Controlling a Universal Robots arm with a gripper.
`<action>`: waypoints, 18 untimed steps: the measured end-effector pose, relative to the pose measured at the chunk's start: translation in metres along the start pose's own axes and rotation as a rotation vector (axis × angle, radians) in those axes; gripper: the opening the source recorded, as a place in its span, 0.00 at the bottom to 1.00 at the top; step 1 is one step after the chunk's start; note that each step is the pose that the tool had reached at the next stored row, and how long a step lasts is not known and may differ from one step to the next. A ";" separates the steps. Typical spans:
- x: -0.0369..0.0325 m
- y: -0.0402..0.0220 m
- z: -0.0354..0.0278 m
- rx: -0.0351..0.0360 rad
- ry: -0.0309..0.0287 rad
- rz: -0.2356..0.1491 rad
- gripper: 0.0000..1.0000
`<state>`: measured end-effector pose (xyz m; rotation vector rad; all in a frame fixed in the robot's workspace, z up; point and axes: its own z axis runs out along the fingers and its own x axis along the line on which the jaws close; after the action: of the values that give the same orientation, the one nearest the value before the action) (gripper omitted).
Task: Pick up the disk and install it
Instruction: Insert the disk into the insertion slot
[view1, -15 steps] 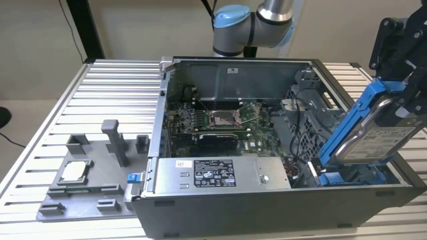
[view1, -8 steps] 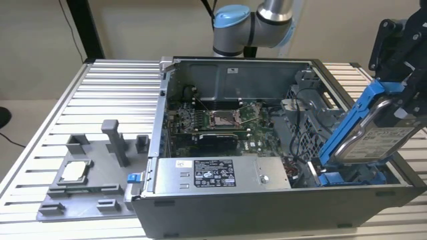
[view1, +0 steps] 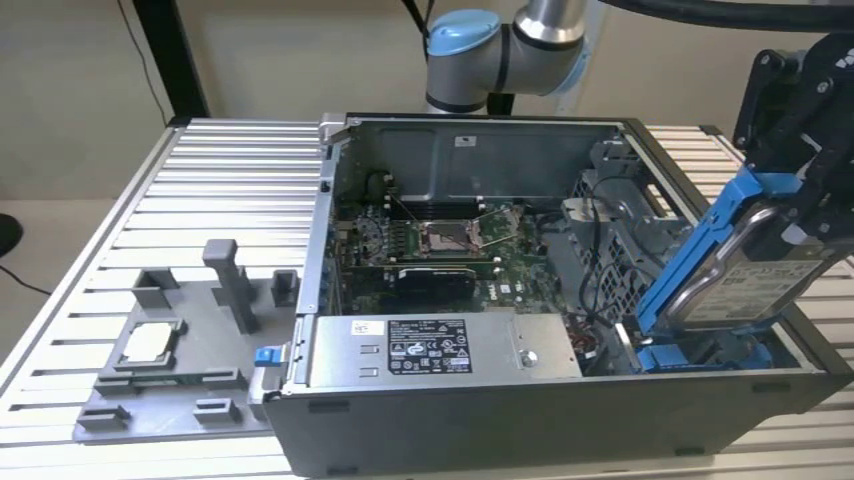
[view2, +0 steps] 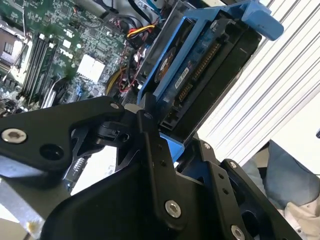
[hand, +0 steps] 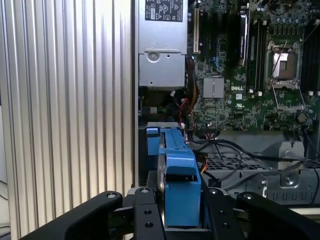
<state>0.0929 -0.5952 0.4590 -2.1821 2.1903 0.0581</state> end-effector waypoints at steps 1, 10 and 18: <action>0.0001 0.0000 0.0008 0.0001 -0.0001 0.000 0.00; 0.0006 -0.0007 0.0098 0.0018 -0.0030 0.000 0.00; 0.0010 -0.0007 0.0156 0.0067 -0.0154 0.000 0.00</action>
<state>0.0937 -0.5952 0.4434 -2.1711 2.1789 0.0672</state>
